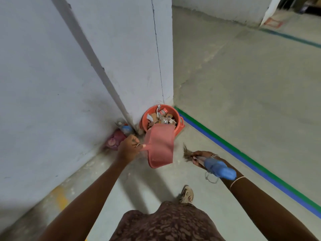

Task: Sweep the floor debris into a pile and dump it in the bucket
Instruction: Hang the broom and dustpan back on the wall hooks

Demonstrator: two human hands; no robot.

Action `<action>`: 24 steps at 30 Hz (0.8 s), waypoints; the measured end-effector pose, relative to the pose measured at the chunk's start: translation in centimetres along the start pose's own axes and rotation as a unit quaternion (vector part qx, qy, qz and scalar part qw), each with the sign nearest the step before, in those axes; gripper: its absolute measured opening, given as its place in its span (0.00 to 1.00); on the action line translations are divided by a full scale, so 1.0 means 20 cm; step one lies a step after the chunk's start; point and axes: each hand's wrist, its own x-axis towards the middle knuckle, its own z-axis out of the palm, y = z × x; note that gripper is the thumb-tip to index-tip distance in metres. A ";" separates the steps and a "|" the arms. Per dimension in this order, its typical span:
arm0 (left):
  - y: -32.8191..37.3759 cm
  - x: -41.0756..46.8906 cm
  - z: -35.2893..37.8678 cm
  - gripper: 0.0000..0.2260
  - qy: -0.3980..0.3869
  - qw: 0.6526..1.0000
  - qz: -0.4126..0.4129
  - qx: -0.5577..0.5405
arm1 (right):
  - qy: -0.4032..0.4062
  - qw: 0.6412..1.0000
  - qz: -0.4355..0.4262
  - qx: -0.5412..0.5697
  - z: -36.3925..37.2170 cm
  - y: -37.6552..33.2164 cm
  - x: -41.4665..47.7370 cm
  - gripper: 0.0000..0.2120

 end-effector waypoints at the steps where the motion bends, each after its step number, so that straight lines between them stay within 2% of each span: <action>1: 0.00 -0.03 -0.01 0.16 0.020 1.000 0.003 0.016 | 0.001 1.000 -0.006 0.001 0.03 0.02 -0.02 0.06; 4: -0.02 -0.15 -0.05 0.14 0.051 0.998 0.029 0.019 | 0.007 0.997 -0.006 0.081 0.12 0.10 -0.10 0.03; 6: -0.07 -0.23 -0.08 0.13 0.042 0.998 0.048 -0.018 | 0.018 0.995 0.010 0.102 0.18 0.15 -0.13 0.09; 10: -0.17 -0.39 -0.18 0.12 0.052 0.994 0.080 -0.050 | 0.018 0.982 -0.016 0.186 0.28 0.29 -0.26 0.15; 14: -0.22 -0.56 -0.28 0.08 0.055 0.993 0.072 -0.079 | -0.010 0.968 -0.061 0.244 0.39 0.50 -0.41 0.17; 17: -0.28 -0.67 -0.34 0.07 0.022 0.990 0.077 -0.112 | -0.013 0.981 -0.113 0.156 0.43 0.63 -0.54 0.15; 20: -0.24 -0.80 -0.39 0.11 0.020 0.989 0.103 -0.106 | 0.030 0.983 -0.183 0.013 0.45 0.76 -0.63 0.09; 22: -0.19 -0.88 -0.42 0.10 0.047 0.986 0.140 -0.079 | 0.061 0.968 -0.225 -0.096 0.44 0.79 -0.67 0.10; 24: -0.12 -0.95 -0.46 0.10 0.063 0.982 0.168 -0.061 | 0.071 0.935 -0.274 -0.212 0.42 0.79 -0.73 0.11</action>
